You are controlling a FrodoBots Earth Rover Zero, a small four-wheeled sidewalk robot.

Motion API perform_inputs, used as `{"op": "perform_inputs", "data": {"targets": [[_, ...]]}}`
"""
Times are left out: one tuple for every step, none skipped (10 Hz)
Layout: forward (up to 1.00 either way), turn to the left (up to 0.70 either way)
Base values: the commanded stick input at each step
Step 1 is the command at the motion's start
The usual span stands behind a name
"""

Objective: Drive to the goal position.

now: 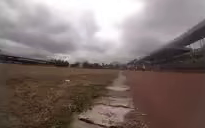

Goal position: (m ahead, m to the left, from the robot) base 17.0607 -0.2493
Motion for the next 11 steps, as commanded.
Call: {"op": "perform_inputs", "data": {"targets": [[1.0,-0.27],[1.0,-0.27],[1.0,-0.27],[1.0,-0.27],[1.0,-0.27],[1.0,-0.27],[1.0,-0.03],[1.0,0.0],[1.0,0.0],[1.0,0.0],[1.0,0.0]]}}
